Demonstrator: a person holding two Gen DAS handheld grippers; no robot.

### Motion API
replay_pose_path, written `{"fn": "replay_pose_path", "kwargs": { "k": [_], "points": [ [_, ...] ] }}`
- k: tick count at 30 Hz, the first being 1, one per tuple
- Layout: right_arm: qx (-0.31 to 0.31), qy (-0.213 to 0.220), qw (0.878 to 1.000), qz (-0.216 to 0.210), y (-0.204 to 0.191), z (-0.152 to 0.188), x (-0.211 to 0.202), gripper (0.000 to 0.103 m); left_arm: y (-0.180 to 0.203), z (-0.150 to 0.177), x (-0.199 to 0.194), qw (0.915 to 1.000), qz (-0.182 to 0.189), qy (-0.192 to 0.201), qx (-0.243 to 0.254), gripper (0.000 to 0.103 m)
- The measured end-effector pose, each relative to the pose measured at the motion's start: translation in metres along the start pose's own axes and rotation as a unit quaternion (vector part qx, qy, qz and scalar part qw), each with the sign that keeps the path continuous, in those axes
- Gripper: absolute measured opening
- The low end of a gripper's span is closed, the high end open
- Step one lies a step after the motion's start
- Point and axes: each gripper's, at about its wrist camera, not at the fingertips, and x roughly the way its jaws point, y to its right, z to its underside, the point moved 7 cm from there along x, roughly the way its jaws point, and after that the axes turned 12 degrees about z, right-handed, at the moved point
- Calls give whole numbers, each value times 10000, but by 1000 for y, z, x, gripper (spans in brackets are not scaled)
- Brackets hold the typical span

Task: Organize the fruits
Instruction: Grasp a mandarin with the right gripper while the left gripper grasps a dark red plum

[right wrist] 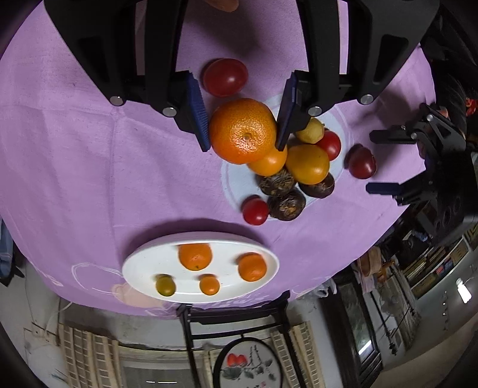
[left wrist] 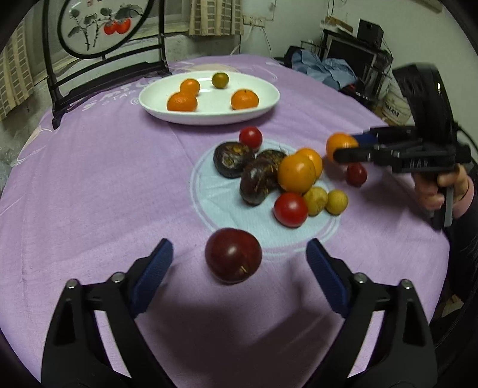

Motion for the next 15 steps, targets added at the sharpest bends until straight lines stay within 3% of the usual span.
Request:
{"fn": "replay_pose_path", "kwargs": {
  "k": [7, 15],
  "points": [
    [90, -33, 9999, -51, 0, 0, 0, 44, -12, 4, 9, 9995, -178, -136, -206, 75],
    [148, -23, 9999, -50, 3, 0, 0, 44, -15, 7, 14, 9993, -180, -255, -222, 54]
  ]
}}
